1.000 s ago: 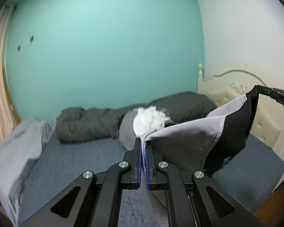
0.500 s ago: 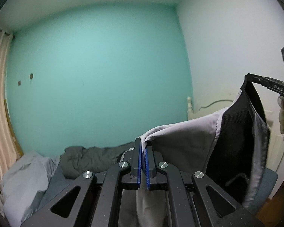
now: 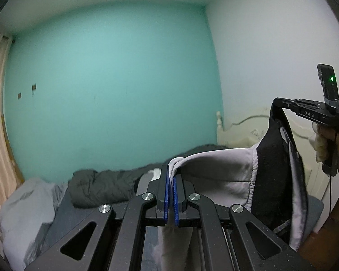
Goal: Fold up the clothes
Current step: 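Lift the jacket by the collar with both grippers to shake it out, then lay the jacket flat on the bed, collar toward the pillows, with both grippers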
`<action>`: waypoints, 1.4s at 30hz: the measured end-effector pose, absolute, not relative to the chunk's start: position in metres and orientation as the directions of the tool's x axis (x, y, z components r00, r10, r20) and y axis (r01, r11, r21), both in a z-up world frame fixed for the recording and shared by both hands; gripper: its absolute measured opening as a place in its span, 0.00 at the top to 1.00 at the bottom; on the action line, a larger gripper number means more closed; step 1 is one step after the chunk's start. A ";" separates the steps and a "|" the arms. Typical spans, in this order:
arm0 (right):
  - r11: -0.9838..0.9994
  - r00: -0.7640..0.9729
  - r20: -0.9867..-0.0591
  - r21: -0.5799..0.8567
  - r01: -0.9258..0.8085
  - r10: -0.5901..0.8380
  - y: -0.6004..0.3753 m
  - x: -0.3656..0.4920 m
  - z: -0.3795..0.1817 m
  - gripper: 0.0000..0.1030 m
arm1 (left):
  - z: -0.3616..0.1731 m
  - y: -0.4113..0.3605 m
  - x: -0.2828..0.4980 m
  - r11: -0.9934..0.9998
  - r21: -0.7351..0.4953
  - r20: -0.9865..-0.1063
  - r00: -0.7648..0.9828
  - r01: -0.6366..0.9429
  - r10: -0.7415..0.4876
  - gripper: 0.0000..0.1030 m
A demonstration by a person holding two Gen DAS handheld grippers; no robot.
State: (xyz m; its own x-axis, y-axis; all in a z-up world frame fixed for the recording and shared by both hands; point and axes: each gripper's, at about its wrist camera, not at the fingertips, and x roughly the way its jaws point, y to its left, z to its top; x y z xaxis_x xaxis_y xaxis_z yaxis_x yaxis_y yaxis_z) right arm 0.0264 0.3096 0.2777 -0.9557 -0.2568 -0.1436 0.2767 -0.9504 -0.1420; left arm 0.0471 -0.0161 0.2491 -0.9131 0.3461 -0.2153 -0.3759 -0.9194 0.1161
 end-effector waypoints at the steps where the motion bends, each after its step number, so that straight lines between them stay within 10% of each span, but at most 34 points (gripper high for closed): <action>1: -0.950 -0.952 -0.165 -0.141 0.280 -0.256 0.305 0.016 0.269 0.98 | 0.239 -0.015 0.035 -0.921 0.104 -0.238 -0.908 -0.376 0.345 0.97; 18: -0.953 -0.785 -0.585 -0.067 0.297 -0.203 0.273 -0.269 -0.011 0.98 | -0.026 0.013 -0.239 -0.955 -0.033 -0.629 -0.737 -0.294 0.249 0.97; 38: -0.981 -0.649 -0.744 0.047 0.186 -0.158 0.285 -0.490 -0.221 0.98 | -0.231 0.023 -0.464 -0.972 -0.173 -0.808 -0.542 -0.157 0.231 0.96; 42: -0.991 -0.619 -0.781 0.003 0.136 -0.087 0.281 -0.501 -0.267 0.89 | -0.273 0.022 -0.474 -0.969 -0.221 -0.842 -0.479 -0.114 0.249 0.80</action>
State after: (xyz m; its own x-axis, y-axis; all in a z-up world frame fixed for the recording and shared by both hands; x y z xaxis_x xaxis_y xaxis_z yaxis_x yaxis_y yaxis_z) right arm -0.5007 0.2809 -0.2665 -0.6188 -0.0868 -0.7807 0.1355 -0.9908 0.0027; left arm -0.4744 0.0219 -0.2729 -0.4791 0.2486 -0.8418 -0.1138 -0.9686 -0.2212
